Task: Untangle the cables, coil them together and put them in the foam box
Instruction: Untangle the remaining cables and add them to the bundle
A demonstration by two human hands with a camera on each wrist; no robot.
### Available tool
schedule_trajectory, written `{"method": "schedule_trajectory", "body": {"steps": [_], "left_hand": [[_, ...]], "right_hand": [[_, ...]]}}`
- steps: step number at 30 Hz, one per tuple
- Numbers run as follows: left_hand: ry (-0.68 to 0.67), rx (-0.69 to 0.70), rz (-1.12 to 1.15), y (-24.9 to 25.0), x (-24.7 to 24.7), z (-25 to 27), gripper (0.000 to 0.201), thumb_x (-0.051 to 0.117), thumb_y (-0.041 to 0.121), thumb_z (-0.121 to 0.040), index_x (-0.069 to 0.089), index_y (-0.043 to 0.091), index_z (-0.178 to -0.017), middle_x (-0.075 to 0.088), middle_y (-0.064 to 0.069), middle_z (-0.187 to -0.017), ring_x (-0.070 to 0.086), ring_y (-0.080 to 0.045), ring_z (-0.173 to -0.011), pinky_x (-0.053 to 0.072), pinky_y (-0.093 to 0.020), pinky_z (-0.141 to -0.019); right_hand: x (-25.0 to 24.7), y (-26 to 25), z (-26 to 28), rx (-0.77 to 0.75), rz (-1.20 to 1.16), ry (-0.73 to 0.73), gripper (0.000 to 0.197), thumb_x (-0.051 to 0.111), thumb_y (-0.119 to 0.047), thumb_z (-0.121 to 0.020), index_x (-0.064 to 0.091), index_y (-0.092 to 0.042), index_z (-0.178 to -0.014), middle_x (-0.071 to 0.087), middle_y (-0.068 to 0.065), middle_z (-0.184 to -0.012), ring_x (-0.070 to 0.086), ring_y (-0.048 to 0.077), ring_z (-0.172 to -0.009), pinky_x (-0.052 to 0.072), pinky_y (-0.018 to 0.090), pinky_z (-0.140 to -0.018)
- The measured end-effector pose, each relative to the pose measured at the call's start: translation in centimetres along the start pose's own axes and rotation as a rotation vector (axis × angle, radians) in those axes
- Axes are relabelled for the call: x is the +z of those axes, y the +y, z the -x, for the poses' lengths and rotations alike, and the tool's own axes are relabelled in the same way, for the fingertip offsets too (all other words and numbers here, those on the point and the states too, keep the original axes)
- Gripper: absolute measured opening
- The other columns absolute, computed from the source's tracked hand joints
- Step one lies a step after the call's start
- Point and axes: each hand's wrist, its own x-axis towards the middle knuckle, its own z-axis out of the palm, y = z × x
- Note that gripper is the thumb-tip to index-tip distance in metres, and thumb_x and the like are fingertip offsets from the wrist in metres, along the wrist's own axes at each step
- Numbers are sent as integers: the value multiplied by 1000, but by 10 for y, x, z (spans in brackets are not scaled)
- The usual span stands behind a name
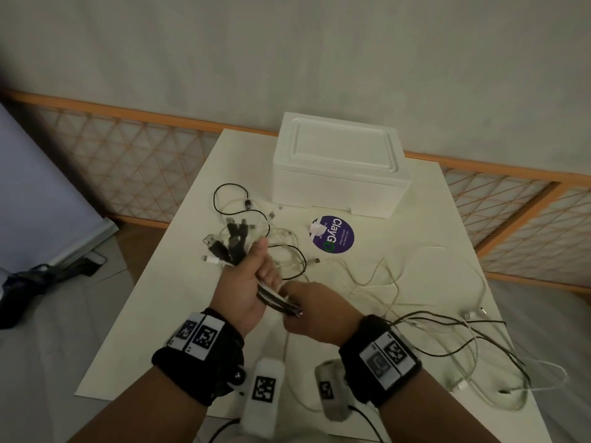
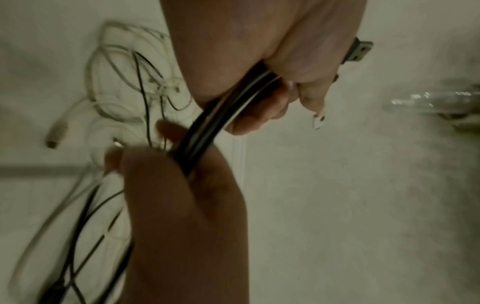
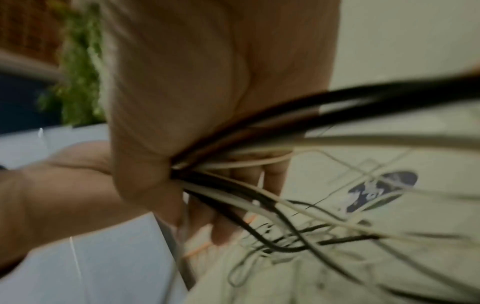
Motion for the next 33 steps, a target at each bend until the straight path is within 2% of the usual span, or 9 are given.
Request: {"method": "schedule_trajectory", "body": {"steps": [5,12,16,19,22,24,27,29,33], "left_hand": [[226,-63,233,1,-38,7,48,50,37,-95,45,20,-50,37,4,-50,39,-8,-43,40,-21,-49],[395,-29,339,29,-102,-3,58,46,45,-96,37,22,-44,27,9,-40,26,-5,-31,26,-15,-36],[465,-177,248,0,-119,-1,49,47,39,-98,28,21,-56,23,7,-39,20,-8,-28,21,-17,-35],[510,-258,156,-12,-126,-1,49,47,38,-99,27,19,-58,24,6,-38,20,-9,-27,20,-15,-34],[516,-276,89,-13,-126,-5,52,51,36,-97,30,19,-52,24,6,-39,20,-8,-27,20,-14,-35],[500,-277,57,-12,-122,-10,56,53,35,-96,32,20,-47,23,6,-39,21,-8,-28,20,-15,-35],[456,-286,30,-9,-114,-16,54,55,32,-96,31,21,-48,23,5,-40,21,-8,-29,22,-17,-36],[414,-309,1,-7,-110,-19,51,56,32,-95,30,20,-53,23,4,-42,23,-9,-32,25,-19,-37],[354,-334,-49,-4,-101,-23,51,56,33,-94,32,19,-52,27,2,-48,29,-12,-38,31,-24,-43]], "right_hand": [[6,20,14,-52,266,12,13,51,-31,-82,49,-21,-91,61,3,-86,57,26,-81,37,29,-62],[11,95,36,269,332,-73,26,46,-49,-93,54,-27,-104,63,-3,-95,60,21,-99,36,29,-68],[15,106,31,337,248,-303,71,41,-86,-62,59,-28,-99,60,-7,-97,56,17,-103,42,29,-78],[9,106,24,385,246,-404,59,56,-79,-66,56,-30,-99,60,-7,-103,56,18,-105,44,30,-83],[-1,98,12,340,175,-318,91,57,-86,-55,50,-33,-129,49,-10,-131,44,15,-124,36,34,-105],[-2,91,-9,239,115,-159,91,47,-92,-51,54,-36,-123,50,-14,-130,44,9,-121,35,32,-105],[11,78,-47,116,242,-81,31,49,-42,-93,60,-28,-118,56,-6,-125,50,14,-116,39,29,-99],[24,75,-68,82,335,-109,39,39,-12,-94,53,-23,-129,48,-2,-135,47,21,-121,38,33,-101],[33,83,-95,72,397,-122,49,37,-3,-91,49,-22,-133,40,0,-141,45,28,-121,43,39,-97]]}}
